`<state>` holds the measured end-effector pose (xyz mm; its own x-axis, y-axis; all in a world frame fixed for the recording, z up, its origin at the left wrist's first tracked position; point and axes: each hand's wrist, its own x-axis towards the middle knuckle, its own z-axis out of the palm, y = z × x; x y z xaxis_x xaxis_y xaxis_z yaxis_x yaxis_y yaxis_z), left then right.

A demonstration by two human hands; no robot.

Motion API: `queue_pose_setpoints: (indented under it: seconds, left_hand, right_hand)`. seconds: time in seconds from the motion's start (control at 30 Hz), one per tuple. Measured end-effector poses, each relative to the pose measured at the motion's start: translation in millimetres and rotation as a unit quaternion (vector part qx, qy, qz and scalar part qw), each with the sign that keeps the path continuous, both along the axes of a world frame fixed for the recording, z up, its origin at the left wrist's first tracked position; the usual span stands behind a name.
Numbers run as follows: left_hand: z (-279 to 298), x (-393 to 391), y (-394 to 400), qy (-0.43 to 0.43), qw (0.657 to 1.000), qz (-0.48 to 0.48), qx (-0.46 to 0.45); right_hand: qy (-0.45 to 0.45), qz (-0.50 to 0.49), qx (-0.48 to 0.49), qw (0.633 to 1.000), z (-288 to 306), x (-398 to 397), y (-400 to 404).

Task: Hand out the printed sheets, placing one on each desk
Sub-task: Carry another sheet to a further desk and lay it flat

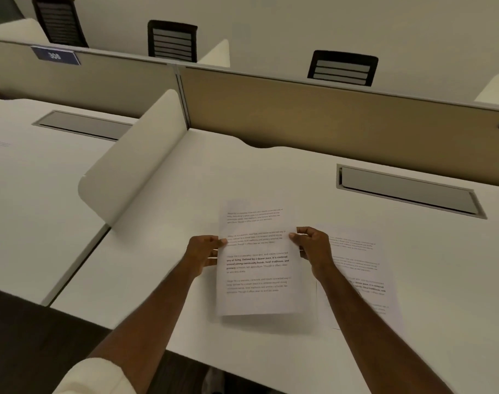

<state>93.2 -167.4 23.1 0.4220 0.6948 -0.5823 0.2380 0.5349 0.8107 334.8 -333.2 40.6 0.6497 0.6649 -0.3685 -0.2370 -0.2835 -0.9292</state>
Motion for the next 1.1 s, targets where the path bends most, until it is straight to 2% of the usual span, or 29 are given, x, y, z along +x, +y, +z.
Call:
queue_pose_setpoints:
  seconds: [0.33,0.57,0.87,1.1]
  left_hand:
    - [23.1,-56.4,-4.0,-0.008,0.985,0.139,0.098]
    - [42.1,-132.9,1.7,0.006,0.959,0.243,0.143]
    - [61.6,-267.3,10.8,0.052,0.9,0.391,0.185]
    - [76.8,-402.5,21.7,0.051,0.859,0.468,0.2]
  right_hand:
    - [-0.083,0.056,-0.009,0.995,-3.8,-37.9,40.4]
    - [-0.109,0.153,0.017,0.982,10.6,-98.6,101.5]
    - [-0.121,0.278,0.056,0.951,33.8,-231.9,183.0]
    - [-0.084,0.342,0.063,0.934,57.9,-378.9,242.1]
